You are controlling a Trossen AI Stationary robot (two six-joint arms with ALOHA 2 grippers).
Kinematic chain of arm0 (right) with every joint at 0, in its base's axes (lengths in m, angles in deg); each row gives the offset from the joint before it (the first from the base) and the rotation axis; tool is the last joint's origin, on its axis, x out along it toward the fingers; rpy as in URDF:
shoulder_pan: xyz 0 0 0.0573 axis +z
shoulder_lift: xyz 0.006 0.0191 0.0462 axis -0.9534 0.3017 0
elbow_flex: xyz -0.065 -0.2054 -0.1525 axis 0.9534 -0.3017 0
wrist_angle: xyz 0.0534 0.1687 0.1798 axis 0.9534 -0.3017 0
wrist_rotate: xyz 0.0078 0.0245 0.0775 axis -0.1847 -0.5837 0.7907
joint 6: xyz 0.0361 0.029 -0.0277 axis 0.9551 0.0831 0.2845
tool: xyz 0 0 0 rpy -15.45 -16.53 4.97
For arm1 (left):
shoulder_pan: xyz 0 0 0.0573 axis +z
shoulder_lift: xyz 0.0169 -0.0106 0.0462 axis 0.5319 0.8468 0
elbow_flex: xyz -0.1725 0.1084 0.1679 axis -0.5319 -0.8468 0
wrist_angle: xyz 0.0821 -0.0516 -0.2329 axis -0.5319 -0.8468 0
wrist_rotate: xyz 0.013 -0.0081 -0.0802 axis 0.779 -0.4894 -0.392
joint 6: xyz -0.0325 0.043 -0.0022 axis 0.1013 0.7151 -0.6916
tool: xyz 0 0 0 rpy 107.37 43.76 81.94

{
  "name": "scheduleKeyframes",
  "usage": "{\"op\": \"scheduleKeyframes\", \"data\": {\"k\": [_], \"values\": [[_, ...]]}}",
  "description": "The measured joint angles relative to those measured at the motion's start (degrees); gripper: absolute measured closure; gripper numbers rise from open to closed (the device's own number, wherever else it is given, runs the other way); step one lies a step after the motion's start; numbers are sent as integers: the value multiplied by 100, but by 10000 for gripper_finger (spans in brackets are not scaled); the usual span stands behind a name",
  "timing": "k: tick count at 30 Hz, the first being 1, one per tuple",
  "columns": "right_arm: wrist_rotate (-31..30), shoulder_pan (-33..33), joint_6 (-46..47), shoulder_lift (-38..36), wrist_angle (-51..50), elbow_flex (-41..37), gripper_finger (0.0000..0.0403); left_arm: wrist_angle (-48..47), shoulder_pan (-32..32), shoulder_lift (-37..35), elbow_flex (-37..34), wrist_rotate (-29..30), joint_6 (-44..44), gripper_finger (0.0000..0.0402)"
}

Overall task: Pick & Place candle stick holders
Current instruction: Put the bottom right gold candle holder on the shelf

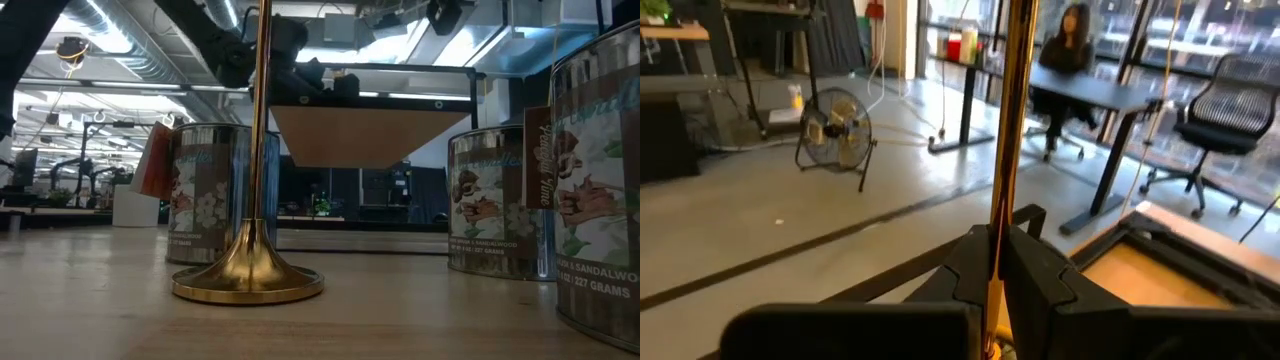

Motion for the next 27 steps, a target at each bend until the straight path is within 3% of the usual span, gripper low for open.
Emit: {"op": "scheduleKeyframes", "data": {"k": [14, 27], "values": [[-46, 2, 0, -2, 4, 0, 224, 256, -39, 24, -61, -599, 403, 390], [-46, 2, 0, -2, 7, 0, 224, 203, -87, 2, -59, -361, 820, 358]]}}
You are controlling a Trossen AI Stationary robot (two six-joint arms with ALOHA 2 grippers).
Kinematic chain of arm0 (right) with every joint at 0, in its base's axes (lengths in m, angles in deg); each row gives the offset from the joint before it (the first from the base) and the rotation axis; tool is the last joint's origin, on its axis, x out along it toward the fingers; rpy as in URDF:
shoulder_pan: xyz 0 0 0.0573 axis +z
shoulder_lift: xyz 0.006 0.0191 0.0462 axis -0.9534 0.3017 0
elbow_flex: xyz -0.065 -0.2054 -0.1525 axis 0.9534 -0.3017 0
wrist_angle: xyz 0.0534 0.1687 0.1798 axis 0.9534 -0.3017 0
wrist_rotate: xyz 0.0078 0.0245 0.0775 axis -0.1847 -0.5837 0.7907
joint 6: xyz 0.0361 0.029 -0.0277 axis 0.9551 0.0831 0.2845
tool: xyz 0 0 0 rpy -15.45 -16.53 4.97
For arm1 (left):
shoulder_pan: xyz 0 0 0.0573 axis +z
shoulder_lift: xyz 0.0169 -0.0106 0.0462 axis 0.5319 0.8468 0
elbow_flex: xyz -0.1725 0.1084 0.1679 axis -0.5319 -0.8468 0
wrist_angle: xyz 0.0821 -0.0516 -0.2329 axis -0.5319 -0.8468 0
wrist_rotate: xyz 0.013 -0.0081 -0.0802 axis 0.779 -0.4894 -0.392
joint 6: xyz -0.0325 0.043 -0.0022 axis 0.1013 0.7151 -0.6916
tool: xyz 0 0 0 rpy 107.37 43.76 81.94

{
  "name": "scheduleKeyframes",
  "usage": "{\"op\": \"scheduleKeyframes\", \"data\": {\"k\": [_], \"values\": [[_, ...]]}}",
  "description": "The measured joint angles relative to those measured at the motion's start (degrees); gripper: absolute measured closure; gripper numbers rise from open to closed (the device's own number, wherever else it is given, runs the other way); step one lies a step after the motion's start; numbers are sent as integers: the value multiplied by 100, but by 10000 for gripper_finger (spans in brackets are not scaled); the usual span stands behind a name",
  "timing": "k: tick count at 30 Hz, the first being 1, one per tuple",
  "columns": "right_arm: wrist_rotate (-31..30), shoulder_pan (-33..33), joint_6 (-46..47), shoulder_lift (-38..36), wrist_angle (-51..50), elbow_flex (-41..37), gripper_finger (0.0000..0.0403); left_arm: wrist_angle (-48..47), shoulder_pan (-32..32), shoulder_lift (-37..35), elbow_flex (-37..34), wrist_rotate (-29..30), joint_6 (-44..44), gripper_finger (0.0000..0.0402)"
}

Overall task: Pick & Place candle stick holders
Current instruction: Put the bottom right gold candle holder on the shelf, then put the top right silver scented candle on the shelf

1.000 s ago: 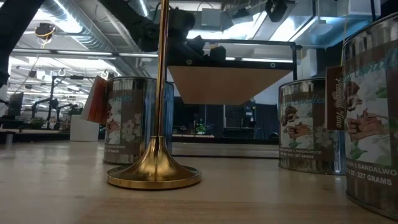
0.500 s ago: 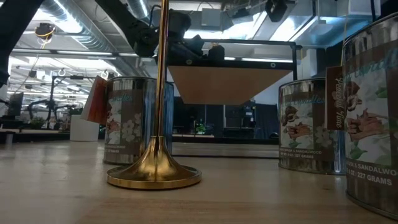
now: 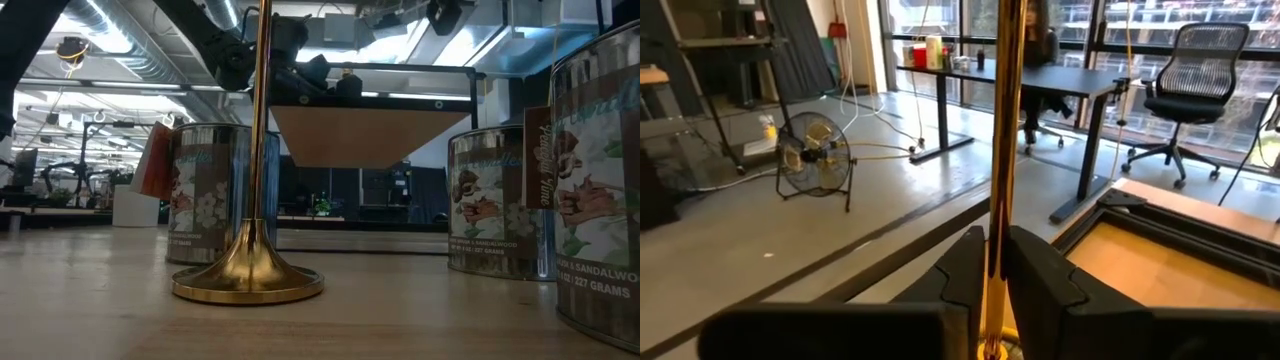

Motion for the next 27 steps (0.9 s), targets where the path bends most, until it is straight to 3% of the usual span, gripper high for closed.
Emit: {"op": "scheduleKeyframes", "data": {"k": [8, 19, 27], "values": [[-2, -2, -2, 0, 0, 0, 224, -76, 0, -3, 9, -290, -505, 328], [-2, 0, -2, 0, -2, 0, 224, -59, 0, -23, 9, -151, -540, 281], [0, 0, -28, 0, -13, 0, 224, -299, 0, -421, 9, -37, -606, 267]]}}
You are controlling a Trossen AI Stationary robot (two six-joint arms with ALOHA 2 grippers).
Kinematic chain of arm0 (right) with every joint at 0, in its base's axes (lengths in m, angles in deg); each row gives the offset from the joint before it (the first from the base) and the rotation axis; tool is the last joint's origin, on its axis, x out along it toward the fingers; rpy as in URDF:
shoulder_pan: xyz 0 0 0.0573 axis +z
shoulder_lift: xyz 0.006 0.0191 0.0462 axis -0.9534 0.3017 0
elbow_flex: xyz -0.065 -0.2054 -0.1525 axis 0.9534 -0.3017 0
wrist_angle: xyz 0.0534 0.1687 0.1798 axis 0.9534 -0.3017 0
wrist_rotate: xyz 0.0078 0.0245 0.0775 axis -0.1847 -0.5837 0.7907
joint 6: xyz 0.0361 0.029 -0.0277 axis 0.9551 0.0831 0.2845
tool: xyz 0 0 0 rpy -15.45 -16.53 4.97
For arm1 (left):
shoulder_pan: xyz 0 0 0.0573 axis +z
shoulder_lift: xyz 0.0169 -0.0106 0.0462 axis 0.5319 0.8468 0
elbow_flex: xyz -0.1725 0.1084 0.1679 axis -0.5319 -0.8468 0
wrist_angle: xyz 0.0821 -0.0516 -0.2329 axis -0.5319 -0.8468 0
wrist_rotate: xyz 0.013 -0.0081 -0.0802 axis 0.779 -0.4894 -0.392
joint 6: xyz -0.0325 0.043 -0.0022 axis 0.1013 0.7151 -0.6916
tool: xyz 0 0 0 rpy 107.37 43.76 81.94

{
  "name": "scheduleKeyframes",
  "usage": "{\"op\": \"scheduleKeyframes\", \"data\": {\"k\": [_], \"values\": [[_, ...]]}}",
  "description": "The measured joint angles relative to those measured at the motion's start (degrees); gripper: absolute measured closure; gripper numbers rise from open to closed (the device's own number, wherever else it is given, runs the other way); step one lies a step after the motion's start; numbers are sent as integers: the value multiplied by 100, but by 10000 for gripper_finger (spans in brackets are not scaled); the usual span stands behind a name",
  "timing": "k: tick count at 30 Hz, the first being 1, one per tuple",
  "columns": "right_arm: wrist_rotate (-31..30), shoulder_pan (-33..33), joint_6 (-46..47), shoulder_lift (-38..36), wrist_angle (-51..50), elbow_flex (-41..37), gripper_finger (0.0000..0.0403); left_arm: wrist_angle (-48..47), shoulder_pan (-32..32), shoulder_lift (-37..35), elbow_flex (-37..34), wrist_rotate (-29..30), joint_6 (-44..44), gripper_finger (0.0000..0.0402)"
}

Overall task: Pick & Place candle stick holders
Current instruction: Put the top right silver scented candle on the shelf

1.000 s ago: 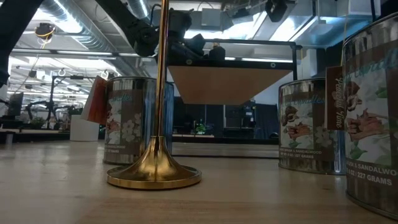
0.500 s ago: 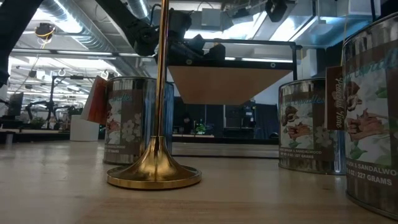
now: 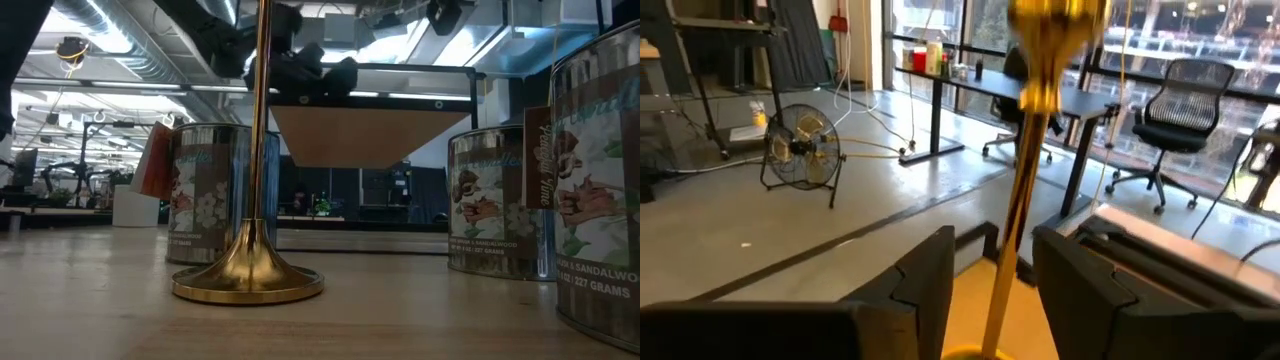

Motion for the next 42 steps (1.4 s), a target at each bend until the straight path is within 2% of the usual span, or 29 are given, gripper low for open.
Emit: {"op": "scheduleKeyframes", "data": {"k": [7, 22, 32, 42], "values": [[0, 0, -82, -2, -9, 2, 224, -808, 11, -466, 2, -19, -106, 263], [50, 2, -123, -4, -133, 2, 224, -2688, -192, -1226, 4, -961, -944, 265], [63, 68, -123, -4, -583, 2, 224, -3225, -411, -1705, 4, -2461, -1866, 263], [63, 499, -123, -4, -595, 2, 224, -3226, -694, -1971, 4, -4177, -2495, 263]]}}
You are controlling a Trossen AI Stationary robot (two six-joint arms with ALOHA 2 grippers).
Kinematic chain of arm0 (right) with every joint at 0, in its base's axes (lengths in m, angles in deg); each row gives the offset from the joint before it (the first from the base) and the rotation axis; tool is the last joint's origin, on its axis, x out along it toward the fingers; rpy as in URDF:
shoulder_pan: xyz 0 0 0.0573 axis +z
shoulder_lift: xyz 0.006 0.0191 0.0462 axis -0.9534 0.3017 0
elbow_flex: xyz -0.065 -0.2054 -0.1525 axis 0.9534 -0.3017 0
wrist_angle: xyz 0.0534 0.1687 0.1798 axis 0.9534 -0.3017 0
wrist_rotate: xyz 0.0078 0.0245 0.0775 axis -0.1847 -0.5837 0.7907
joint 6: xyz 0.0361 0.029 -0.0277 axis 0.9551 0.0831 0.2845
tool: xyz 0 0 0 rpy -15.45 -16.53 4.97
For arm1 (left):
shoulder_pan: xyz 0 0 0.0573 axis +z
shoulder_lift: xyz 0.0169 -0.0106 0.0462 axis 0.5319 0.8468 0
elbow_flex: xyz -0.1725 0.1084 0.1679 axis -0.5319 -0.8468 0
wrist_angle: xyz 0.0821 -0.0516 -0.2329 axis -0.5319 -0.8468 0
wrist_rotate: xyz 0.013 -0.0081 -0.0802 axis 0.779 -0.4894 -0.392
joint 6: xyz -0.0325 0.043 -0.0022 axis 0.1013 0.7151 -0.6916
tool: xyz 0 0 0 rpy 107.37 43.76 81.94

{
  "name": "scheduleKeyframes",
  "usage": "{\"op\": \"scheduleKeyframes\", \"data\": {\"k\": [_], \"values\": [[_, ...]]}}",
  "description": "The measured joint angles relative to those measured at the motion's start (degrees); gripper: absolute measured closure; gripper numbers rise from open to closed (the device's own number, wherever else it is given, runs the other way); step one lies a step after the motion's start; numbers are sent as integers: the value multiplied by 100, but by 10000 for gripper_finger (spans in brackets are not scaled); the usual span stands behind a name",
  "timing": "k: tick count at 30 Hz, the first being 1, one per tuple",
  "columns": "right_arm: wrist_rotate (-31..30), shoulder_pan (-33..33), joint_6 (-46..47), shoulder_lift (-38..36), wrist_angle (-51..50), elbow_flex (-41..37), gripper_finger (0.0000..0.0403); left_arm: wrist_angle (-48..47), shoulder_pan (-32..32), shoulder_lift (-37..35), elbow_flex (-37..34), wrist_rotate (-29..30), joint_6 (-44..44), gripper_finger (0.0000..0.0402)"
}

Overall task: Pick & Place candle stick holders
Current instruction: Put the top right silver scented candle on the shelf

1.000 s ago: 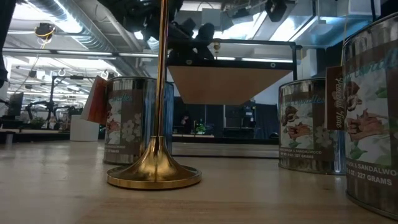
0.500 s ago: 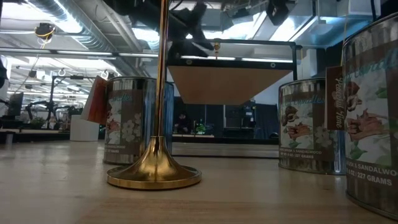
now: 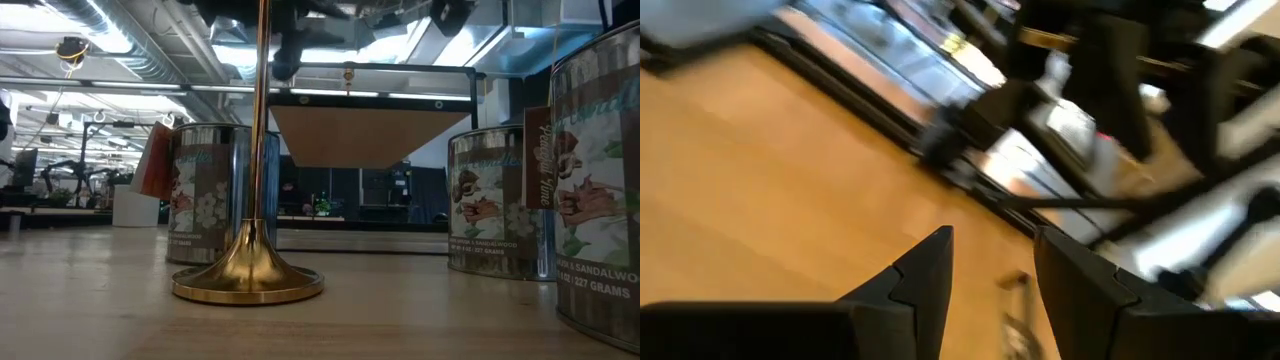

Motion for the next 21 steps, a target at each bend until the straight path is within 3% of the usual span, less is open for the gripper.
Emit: {"op": "scheduleKeyframes", "data": {"k": [15, 21], "values": [[-82, 754, 321, 0, 152, 0, 224, -41, -189, -97, 0, -1475, -315, 264], [-955, 1021, 494, 0, 280, 0, 224, -165, -191, -96, -1, -2121, -225, 267]]}}
